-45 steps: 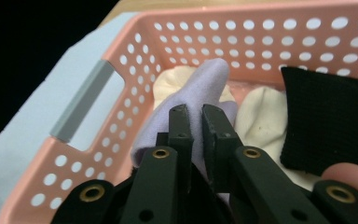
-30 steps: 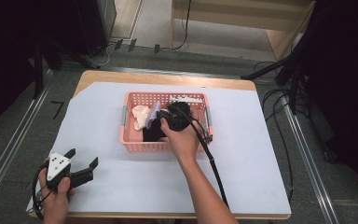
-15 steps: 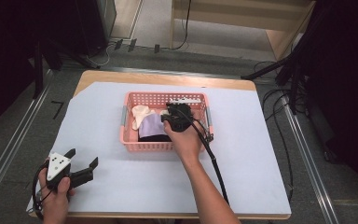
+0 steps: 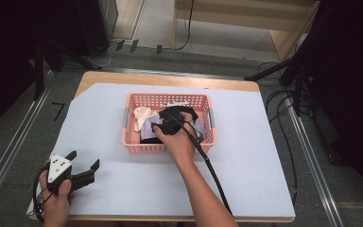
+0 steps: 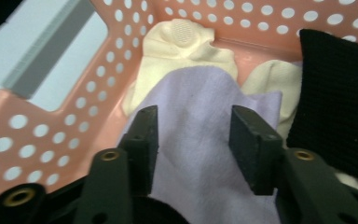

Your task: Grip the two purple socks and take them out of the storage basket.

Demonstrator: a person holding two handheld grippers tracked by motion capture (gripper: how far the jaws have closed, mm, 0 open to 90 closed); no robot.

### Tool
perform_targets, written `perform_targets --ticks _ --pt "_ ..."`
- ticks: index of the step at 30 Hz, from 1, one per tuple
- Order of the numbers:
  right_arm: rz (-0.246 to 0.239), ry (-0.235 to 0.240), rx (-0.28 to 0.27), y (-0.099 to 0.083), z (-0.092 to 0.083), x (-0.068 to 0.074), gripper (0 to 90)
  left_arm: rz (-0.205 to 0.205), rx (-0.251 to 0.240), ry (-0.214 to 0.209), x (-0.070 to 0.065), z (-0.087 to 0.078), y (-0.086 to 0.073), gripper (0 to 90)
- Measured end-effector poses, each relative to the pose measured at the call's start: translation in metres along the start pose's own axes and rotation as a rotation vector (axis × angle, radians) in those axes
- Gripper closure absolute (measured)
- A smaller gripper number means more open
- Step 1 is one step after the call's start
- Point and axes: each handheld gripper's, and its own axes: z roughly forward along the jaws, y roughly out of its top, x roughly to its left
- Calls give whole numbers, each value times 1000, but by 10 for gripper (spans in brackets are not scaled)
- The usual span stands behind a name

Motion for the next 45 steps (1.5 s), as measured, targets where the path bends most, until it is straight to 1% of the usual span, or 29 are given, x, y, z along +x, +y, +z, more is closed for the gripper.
perform_targets --ticks 1,2,3,4,6,7,8,10,11,12,16,18,20,21,22,23,25,29,30,31,36,40,45 --pt "0 0 0 0 0 0 573 0 0 0 0 0 0 150" --pt "-6 -19 0 0 2 1 633 0 0 1 0 0 0 150" --pt "-31 -43 14 -1 4 0 759 0 0 1 0 0 0 150" --pt "-37 -52 19 -1 4 0 807 -1 0 1 0 0 0 150" --pt "-45 -46 22 -2 3 -1 864 -1 0 1 0 0 0 150" --pt "-45 -46 22 -2 3 -1 864 -1 0 1 0 0 0 150" --pt "-32 -37 9 -2 0 -1 879 -1 -1 0 0 0 0 150" --pt "-23 -26 -25 -1 -4 -3 880 -2 -2 1 0 0 0 150" --pt "-23 -26 -25 -1 -4 -3 880 -2 -2 1 0 0 0 150" --pt "-16 -5 -59 0 -9 -4 879 -1 1 1 0 0 0 150" --pt "-14 11 -132 5 -22 -3 879 1 2 0 0 0 0 150" --pt "-20 9 -161 8 -28 -2 880 1 2 0 0 0 0 150" --pt "-29 24 -196 10 -34 -2 880 1 2 0 0 0 0 150" --pt "-34 27 -207 11 -37 -2 880 0 1 1 0 0 0 150" --pt "-34 27 -207 11 -37 -2 880 0 1 1 0 0 0 150" --pt "-45 33 -231 12 -42 -2 880 1 1 1 0 0 0 150" --pt "-54 44 -262 13 -47 -3 880 2 3 0 0 0 0 150" --pt "-66 46 -318 15 -57 -8 881 2 2 1 0 0 0 150" --pt "-66 46 -318 15 -57 -8 881 2 2 1 0 0 0 150" --pt "-67 50 -349 15 -62 -10 880 2 2 1 0 0 0 150" --pt "-71 40 -423 16 -76 -19 880 1 1 1 0 0 0 150" --pt "-67 22 -453 16 -86 -28 880 2 1 3 0 0 0 150" --pt "-54 -16 -484 14 -98 -44 880 3 2 2 0 0 0 150"
